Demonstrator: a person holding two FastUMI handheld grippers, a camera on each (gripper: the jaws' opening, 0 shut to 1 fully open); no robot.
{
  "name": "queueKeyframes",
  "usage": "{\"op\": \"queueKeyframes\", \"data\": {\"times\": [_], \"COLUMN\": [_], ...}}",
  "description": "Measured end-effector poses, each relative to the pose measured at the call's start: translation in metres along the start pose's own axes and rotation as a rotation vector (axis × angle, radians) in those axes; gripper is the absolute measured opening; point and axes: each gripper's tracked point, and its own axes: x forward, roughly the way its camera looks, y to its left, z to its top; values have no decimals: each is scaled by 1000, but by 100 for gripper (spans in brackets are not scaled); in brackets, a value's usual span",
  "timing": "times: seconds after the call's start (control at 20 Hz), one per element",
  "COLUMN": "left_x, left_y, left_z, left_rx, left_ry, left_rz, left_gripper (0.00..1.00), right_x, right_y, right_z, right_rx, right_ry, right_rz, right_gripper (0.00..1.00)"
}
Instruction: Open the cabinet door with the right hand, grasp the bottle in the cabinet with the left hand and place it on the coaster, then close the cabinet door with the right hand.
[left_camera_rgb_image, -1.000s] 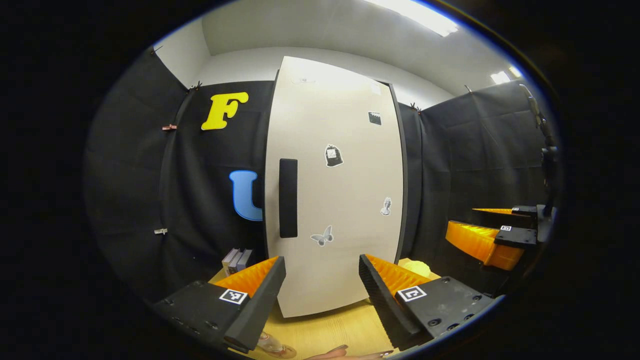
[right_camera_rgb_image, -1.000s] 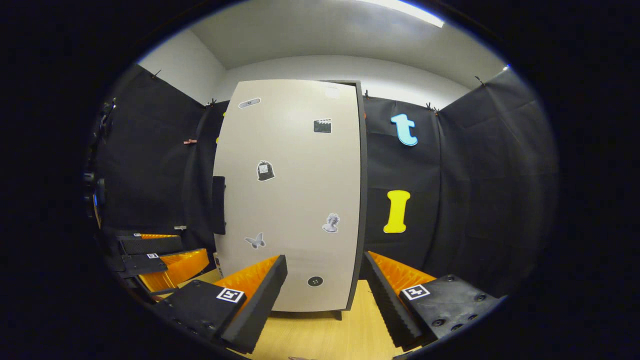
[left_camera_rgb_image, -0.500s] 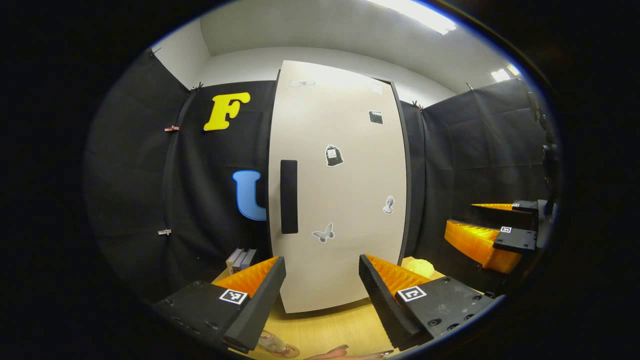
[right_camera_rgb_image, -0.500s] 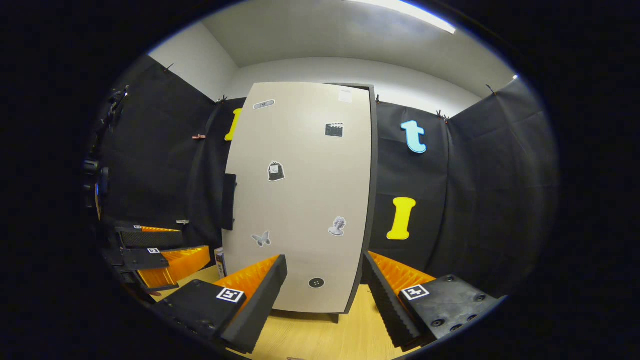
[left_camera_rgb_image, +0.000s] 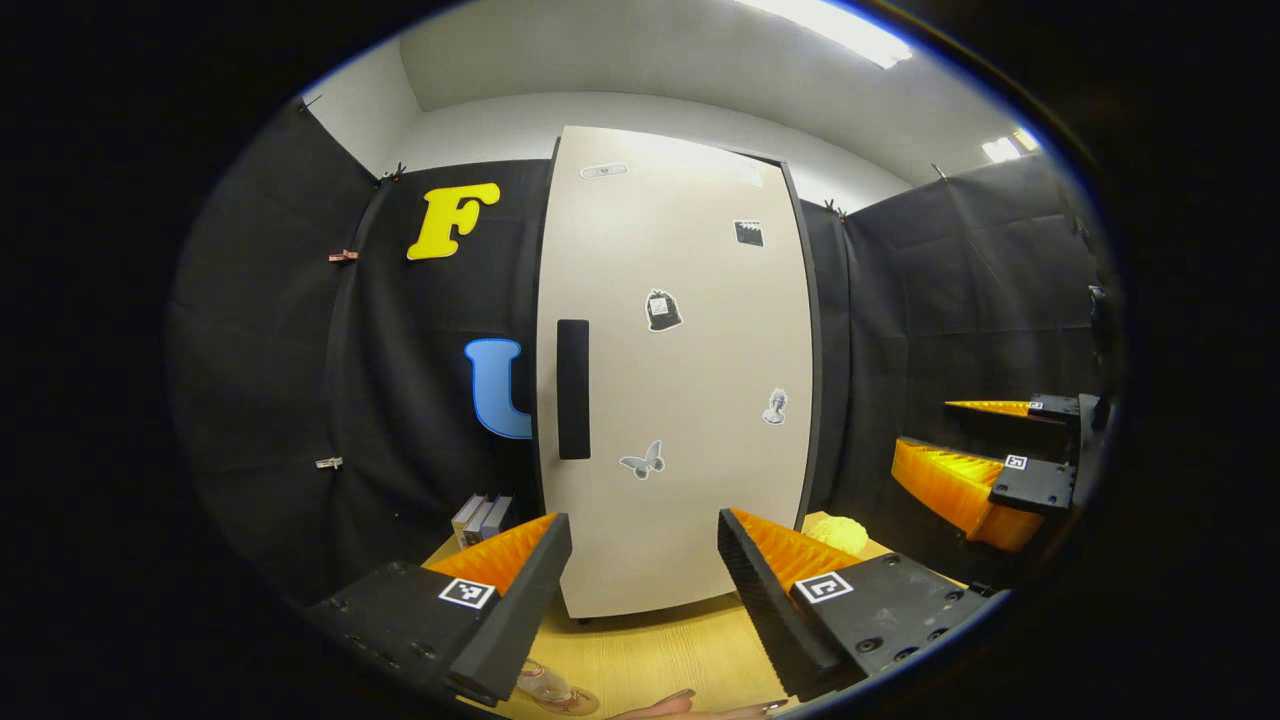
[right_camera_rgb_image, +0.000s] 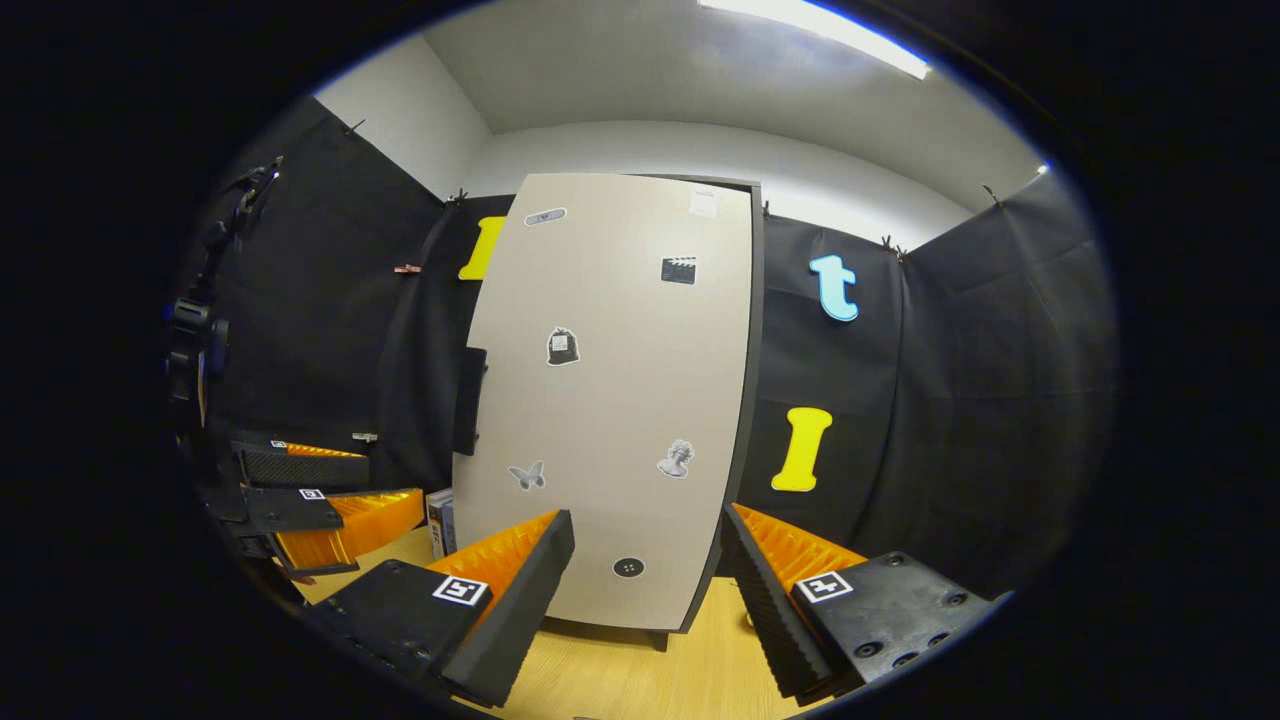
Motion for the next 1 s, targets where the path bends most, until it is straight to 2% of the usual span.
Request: {"op": "queueKeyframes", "data": {"times": [0.55, 1.0], "left_x": [0, 0], "left_y": [-1, 0], "left_z": [3, 2], "left_rx": [-1, 0], "left_ry": [-11, -8], "left_rz": [-1, -3], "left_gripper": [93, 93], "right_x": [0, 1], "right_y": [-1, 1], "right_z": [-1, -1], "right_rx": [14, 13], "right_ry": [-3, 6], "right_rz": [-14, 6], "right_gripper": [97, 97]}}
